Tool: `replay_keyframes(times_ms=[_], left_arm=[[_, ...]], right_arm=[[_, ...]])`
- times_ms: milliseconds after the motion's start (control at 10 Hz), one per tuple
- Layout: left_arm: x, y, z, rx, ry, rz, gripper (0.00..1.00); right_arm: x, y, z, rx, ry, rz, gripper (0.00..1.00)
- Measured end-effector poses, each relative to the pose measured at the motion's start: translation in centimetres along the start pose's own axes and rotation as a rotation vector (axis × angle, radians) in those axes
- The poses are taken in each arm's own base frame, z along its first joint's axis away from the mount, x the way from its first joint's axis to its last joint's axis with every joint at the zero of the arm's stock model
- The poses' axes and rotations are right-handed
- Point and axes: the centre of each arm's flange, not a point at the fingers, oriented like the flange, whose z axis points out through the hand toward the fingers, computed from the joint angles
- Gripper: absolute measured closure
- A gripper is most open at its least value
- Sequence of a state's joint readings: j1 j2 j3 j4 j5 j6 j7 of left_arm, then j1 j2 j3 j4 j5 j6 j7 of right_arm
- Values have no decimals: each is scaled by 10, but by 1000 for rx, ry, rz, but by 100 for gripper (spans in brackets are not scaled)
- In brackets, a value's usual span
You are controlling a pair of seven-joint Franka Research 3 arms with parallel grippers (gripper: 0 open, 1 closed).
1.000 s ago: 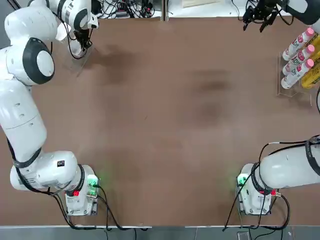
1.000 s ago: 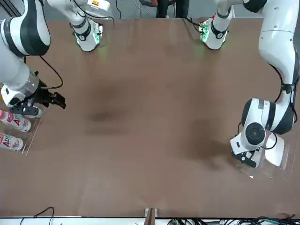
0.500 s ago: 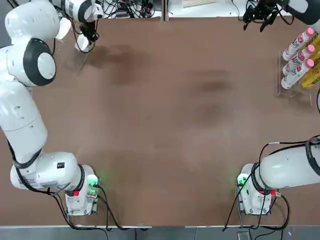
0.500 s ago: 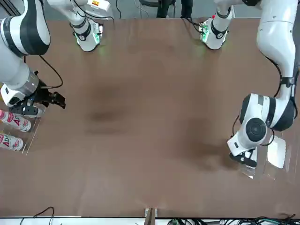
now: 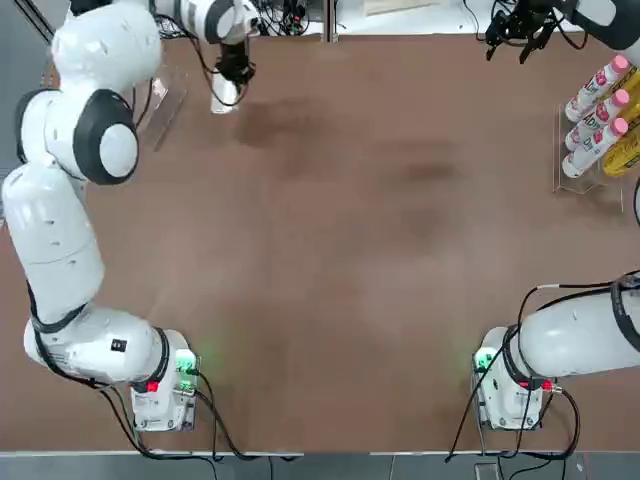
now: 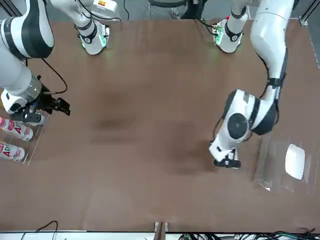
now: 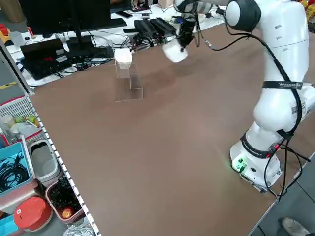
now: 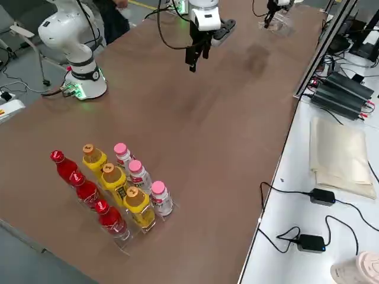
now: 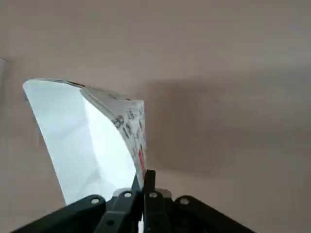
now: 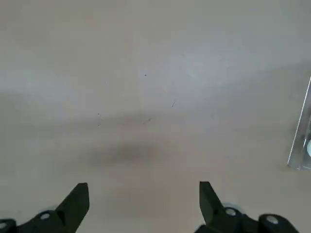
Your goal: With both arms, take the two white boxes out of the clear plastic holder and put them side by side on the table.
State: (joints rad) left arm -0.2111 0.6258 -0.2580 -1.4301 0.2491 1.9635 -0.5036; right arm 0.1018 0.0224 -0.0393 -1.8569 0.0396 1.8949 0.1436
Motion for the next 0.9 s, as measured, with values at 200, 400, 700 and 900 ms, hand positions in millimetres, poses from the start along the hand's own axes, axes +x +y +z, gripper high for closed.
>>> replay_keyframes(times_ms=[200,400,700,900], left_arm=[[-33,87,-21,-64,4,-58,98],[-78,181,-25,-110,5,-68,98],[-166,298,9,-150,-21,85,98],[-198,341,41,-249,-62,87,98]], right_arm=[[0,0,0,0,1,-1,0],[-1,-2,-1,1,2,-3,0],[-2,-6,-2,2,4,-10,0],[-2,-5,-5,2,9,-9,0]])
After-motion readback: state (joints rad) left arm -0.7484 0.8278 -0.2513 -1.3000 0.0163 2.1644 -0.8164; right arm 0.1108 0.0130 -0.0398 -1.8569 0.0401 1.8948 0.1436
